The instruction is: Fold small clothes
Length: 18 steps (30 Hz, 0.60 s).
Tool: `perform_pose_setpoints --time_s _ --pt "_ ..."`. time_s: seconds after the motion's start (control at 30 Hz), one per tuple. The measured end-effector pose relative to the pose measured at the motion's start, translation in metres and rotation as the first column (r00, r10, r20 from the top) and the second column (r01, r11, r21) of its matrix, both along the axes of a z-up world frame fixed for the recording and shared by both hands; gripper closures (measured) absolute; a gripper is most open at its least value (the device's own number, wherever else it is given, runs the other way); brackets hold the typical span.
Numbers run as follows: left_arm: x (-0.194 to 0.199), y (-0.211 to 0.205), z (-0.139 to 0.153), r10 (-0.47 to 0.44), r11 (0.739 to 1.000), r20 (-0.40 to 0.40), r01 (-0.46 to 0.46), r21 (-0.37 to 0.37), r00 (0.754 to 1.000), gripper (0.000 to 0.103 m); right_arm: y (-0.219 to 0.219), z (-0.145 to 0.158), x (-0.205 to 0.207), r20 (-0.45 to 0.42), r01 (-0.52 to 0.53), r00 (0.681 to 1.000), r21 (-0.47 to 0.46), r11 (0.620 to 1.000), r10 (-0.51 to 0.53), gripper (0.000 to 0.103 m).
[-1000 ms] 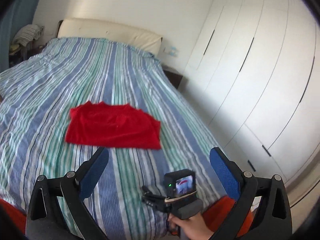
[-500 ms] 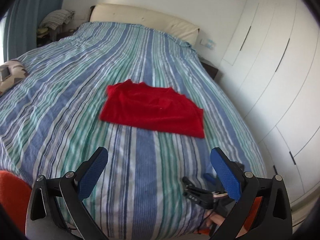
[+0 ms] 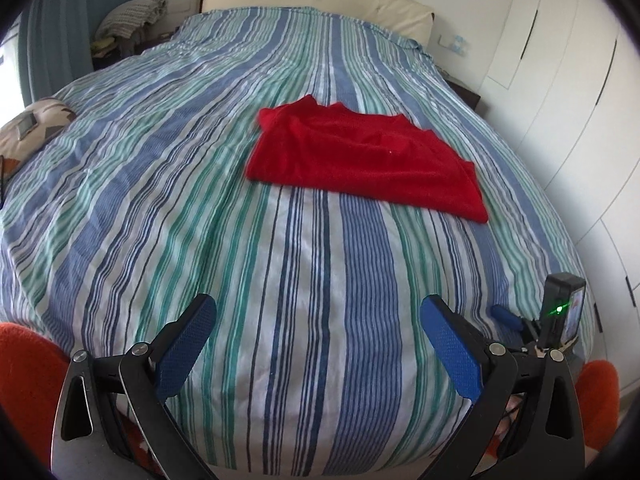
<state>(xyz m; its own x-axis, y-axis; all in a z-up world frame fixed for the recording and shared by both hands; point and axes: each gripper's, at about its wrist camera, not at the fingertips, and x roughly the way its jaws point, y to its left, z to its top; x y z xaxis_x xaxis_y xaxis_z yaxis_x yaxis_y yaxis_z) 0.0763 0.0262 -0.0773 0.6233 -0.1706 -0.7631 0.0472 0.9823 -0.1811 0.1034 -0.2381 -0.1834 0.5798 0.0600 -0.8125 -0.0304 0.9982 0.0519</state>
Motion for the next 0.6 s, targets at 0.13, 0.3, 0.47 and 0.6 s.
perform_pose_setpoints --time_s 0.13,0.3,0.47,0.6 --pt "0.005 -0.003 -0.014 -0.011 0.999 -0.019 0.011 0.034 1.0 0.001 0.0 0.0 0.0 -0.002 -0.003 1.0 0.004 1.0 0.003 0.016" --pt "0.004 -0.002 -0.024 -0.013 0.998 -0.046 0.016 0.057 0.999 0.001 0.001 0.0 -0.001 0.003 0.0 1.0 0.0 1.0 0.0 0.016" --pt "0.004 0.005 -0.024 0.008 0.999 -0.047 -0.006 0.054 0.999 0.001 0.001 0.0 -0.001 0.003 0.001 1.0 0.0 1.0 -0.001 0.015" --pt "0.005 0.006 -0.024 0.014 0.998 -0.049 -0.012 0.054 0.999 0.001 0.001 0.0 -0.001 0.003 0.001 1.0 0.001 1.0 -0.001 0.015"
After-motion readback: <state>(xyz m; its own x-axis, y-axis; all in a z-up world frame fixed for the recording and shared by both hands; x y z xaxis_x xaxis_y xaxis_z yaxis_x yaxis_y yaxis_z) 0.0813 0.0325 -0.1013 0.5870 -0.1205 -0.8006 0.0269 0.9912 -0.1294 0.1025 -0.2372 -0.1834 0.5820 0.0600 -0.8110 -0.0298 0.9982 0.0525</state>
